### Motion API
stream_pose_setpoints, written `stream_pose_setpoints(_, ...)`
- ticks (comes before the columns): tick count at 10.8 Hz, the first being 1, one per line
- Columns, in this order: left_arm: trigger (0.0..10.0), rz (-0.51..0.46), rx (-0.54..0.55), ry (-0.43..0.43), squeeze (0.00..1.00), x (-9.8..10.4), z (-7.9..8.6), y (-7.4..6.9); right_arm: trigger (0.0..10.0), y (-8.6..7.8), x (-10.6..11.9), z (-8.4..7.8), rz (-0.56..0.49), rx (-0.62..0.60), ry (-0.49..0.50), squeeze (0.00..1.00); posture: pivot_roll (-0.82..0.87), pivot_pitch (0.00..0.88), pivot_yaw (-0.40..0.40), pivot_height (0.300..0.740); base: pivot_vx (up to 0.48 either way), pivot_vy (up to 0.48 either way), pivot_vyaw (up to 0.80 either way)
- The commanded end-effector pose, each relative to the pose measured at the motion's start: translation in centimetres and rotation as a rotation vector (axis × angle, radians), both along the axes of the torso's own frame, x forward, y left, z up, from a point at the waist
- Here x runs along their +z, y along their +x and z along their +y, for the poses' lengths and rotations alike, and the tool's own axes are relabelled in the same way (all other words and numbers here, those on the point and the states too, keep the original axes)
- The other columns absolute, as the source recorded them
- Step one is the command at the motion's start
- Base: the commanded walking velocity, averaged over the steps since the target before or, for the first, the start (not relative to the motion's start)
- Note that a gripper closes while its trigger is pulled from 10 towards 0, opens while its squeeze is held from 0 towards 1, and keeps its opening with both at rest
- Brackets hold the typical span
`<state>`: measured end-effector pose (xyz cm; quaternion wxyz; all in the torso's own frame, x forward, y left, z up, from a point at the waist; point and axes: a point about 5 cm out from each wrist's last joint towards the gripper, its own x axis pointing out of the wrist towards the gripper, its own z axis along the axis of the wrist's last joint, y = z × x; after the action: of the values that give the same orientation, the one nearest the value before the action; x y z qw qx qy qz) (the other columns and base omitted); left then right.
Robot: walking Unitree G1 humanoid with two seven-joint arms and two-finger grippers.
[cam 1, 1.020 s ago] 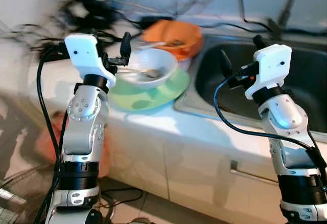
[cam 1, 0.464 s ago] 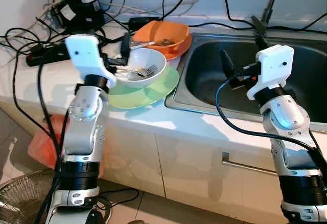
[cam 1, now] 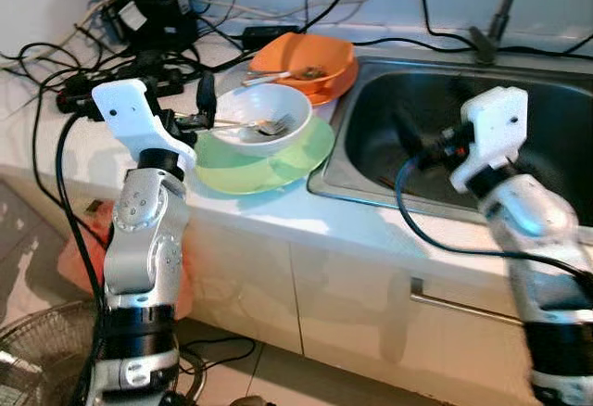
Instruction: Kitchen organization
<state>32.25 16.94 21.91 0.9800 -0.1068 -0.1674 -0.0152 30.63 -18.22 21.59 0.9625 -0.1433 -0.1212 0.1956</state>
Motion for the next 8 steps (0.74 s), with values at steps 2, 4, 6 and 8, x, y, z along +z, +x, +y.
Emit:
stream_pose_setpoints(2, 10.0, 0.011, -0.02, -0.026, 0.0, -0.1, 0.3, -0.7, 10.0, -1.2, -0.4, 0.6, 0.091, 0.17, -0.043, 0.0, 0.08, 0.032, 0.106, 0.74, 0.0, 0.0, 0.0)
stream_pose_setpoints(4, 10.0, 0.031, -0.023, -0.03, 0.0, -0.6, 0.3, -1.2, 10.0, -2.0, -1.1, 1.0, 0.147, 0.26, -0.066, 0.0, 0.08, 0.032, 0.106, 0.74, 0.0, 0.0, 0.0)
stream_pose_setpoints(6, 10.0, 0.108, 0.029, -0.009, 0.0, -2.0, 1.4, -1.9, 10.0, -2.7, -1.6, 1.6, 0.19, 0.323, -0.076, 0.0, 0.09, 0.037, 0.11, 0.74, 0.0, 0.0, 0.0)
stream_pose_setpoints(8, 10.0, 0.163, 0.053, 0.041, 0.0, -3.2, 1.9, -2.1, 10.0, -2.9, -2.0, 1.9, 0.203, 0.34, -0.081, 0.0, 0.1, 0.037, 0.109, 0.74, 0.0, 0.0, 0.0)
